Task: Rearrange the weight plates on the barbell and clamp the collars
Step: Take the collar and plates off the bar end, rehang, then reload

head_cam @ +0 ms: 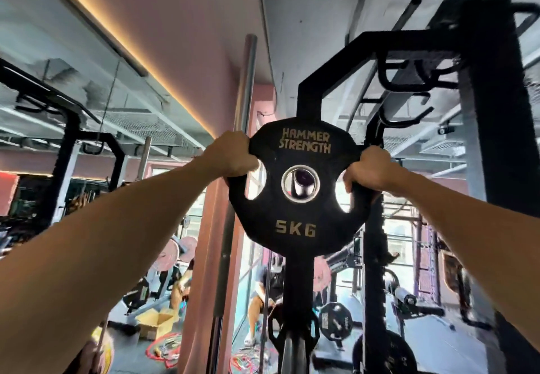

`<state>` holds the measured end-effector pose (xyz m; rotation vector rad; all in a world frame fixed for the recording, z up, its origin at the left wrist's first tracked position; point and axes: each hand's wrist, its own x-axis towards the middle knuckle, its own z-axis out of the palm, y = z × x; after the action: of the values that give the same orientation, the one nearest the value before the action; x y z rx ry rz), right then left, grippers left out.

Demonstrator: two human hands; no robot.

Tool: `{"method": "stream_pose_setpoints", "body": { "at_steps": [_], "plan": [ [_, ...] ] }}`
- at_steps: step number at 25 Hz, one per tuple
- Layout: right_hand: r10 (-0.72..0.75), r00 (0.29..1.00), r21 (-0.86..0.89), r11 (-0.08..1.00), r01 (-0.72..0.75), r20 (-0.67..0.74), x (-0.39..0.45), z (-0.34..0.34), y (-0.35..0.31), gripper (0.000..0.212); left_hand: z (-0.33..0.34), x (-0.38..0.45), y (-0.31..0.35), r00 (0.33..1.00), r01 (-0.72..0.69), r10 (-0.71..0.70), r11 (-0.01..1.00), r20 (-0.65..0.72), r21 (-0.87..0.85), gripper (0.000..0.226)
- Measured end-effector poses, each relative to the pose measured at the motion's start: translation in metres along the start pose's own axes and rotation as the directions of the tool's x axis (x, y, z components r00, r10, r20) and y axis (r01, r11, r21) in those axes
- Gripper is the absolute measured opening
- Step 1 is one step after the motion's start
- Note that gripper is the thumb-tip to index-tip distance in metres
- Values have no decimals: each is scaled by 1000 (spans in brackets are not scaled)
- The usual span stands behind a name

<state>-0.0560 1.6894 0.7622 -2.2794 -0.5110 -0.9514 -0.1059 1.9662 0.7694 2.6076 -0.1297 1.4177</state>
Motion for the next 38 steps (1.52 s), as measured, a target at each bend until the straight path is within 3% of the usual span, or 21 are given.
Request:
{"method": "stream_pose_setpoints", "body": {
  "at_steps": [5,14,22,29,35,38],
  "plan": [
    [-13,1000,-65,998,11,-18,31,-3,2,22,20,33,-7,1000,7,-8,1000,-25,-27,26],
    [33,999,39,999,-32,-29,84,40,42,27,83,79,-21,1000,18,-19,999,-19,-49,21],
    [19,996,-7,1000,-20,-84,148,106,92,2,179,125,-48,995,36,-44,995,-91,-90,16],
    [-29,996,-3,1000,29,-79,179,131,116,17,218,153,-58,994,29,-43,990,-103,-135,13],
    [54,990,-6,998,-55,-130,166,133,117,23,221,127,-48,971,98,-121,988,-208,-118,27],
    [76,989,48,996,-71,-130,145,136,119,31,229,93,-44,984,87,-113,979,-134,-186,38]
  ]
}}
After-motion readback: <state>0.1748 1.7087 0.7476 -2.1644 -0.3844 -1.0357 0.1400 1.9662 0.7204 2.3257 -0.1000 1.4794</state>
